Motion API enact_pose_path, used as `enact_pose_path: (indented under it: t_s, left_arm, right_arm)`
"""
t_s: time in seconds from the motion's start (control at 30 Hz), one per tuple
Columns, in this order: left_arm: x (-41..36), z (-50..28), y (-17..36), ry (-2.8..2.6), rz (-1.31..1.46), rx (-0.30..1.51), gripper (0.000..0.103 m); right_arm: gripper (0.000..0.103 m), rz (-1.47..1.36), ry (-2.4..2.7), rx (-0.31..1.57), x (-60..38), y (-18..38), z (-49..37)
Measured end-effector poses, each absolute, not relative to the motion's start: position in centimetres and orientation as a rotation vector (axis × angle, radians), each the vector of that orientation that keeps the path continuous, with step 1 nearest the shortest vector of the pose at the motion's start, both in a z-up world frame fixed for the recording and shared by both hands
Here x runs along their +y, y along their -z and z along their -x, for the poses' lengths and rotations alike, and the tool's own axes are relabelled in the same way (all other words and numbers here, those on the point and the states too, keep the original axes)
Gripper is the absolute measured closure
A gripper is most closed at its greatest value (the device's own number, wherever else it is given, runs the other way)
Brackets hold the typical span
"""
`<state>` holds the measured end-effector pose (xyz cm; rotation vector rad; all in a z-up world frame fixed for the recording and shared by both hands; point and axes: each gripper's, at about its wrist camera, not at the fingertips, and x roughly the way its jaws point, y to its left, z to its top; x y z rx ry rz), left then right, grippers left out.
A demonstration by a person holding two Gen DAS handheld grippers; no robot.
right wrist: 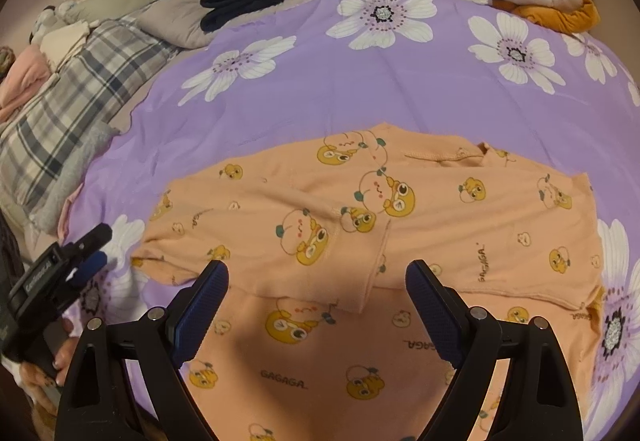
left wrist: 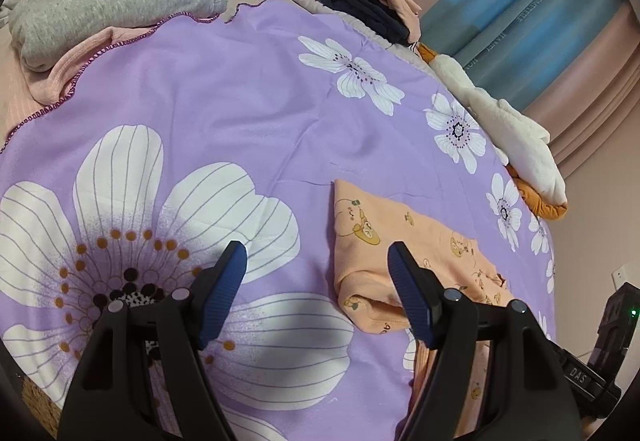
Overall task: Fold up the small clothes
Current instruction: 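Grasp the shirt side edge with the right gripper and lift it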
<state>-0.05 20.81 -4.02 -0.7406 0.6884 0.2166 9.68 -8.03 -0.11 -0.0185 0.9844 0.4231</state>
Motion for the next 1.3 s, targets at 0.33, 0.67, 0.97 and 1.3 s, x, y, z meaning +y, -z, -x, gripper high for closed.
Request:
enact_pose_path:
  t_s: [0.33, 0.67, 0.97, 1.3]
  left_arm:
    - [21.3, 0.1, 4.3, -0.226, 0.755, 0.694, 0.031]
    - [21.1, -0.5, 4.7, -0.232, 0.733, 0.718, 0.034]
    - [21.0, -0.6, 4.9, -0.234, 0.732, 0.726, 0.034]
    - [21.2, -0.6, 5.2, -0.237, 0.735, 0.737, 0.034]
  right_arm:
    - [0.013, -0.045, -0.459, 1.01, -7.0, 0.3, -10.5]
    - [0.013, -0.122, -0.439, 1.005, -9.3, 0.4, -11.6]
    - [0.029, -0.127, -0.411, 1.088, -9.2, 3.4, -12.6]
    - [0.087, 0.013, -0.391, 1.053, -6.8, 3.9, -12.8]
